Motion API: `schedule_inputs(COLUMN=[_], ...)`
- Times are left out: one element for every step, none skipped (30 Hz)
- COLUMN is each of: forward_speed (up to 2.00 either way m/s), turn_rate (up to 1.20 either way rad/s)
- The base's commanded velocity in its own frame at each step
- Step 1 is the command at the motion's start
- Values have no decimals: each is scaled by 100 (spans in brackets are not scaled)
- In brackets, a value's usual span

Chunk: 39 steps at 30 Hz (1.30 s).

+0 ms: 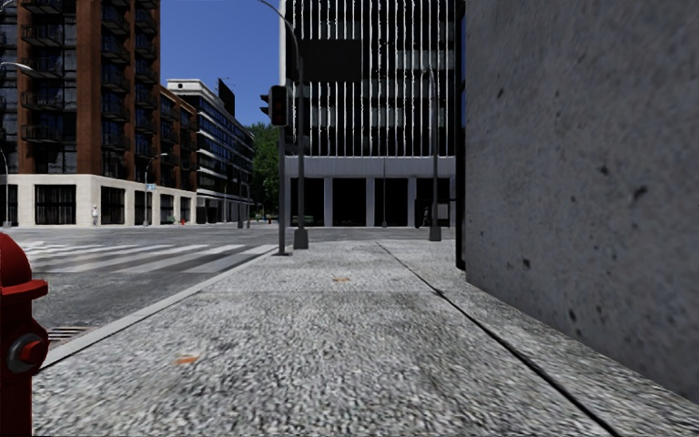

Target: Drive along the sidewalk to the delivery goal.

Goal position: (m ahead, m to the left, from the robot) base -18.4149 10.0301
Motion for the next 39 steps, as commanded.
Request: schedule_inputs(forward_speed=[200,200,200,200,200,200,200,200,200,200,200,200,200,200,200,200,200,200,200,200,200,200,200,200,200,200,200,200,200,200,200,200,200,200,200,200,200,200,200], turn_rate=[0,0,0,0,0,0,0,0,0,0,0,0,0,0,0,0,0,0,0,0,0,0,0,0,0,0,0,0,0,0,0,0,0,0,0,0,0,0,0])
